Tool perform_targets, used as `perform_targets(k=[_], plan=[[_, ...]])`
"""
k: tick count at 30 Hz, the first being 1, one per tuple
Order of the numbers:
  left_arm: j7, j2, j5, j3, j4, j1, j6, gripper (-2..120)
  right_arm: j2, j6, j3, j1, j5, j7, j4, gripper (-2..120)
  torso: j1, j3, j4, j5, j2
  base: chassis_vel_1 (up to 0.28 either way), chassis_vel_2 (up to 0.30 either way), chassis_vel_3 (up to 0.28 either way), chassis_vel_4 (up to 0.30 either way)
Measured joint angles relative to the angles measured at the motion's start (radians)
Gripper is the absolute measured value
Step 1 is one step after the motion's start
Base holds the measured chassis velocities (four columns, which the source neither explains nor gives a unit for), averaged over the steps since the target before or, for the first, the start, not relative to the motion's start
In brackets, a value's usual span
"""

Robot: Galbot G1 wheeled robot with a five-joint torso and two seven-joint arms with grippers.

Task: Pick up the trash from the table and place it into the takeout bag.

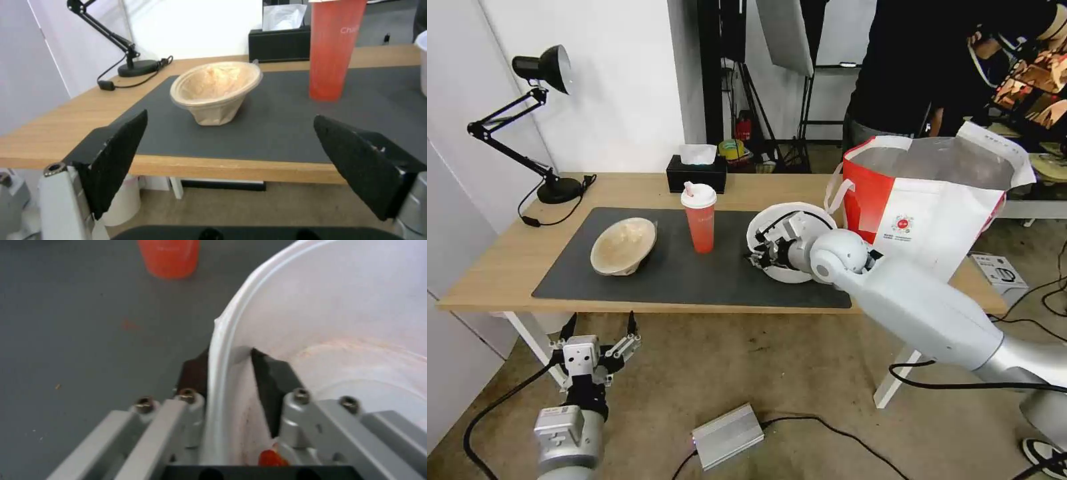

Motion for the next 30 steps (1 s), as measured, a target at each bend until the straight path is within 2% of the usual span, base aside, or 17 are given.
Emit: perform_targets(k=[2, 9, 14, 30], plan=[[0.000, 0.000, 0.000, 0.000, 0.000, 0.000, 0.000, 100, -0.002, 0.000, 0.000, -0.001, 0.001, 0.005, 0.003, 13, 0.000, 0.000, 0.0001, 0.0000, 0.000, 0.000, 0.000, 0.000, 0.000], [0.000, 0.000, 0.000, 0.000, 0.000, 0.000, 0.000, 100, -0.012, 0.000, -0.001, -0.005, 0.006, 0.016, 0.017, 10, 0.000, 0.000, 0.0002, 0.0001, 0.000, 0.000, 0.000, 0.000, 0.000], [0.000, 0.000, 0.001, 0.001, 0.000, 0.000, 0.000, 100, -0.019, 0.000, -0.001, -0.009, 0.009, 0.025, 0.027, 0, 0.000, 0.000, 0.0000, 0.0000, 0.000, 0.000, 0.000, 0.000, 0.000], [0.000, 0.002, 0.002, 0.008, -0.004, 0.002, 0.000, 100, -0.074, -0.002, -0.008, -0.019, 0.064, 0.090, 0.107, 0, 0.000, 0.000, 0.0000, 0.0001, 0.000, 0.000, 0.000, 0.000, 0.000]])
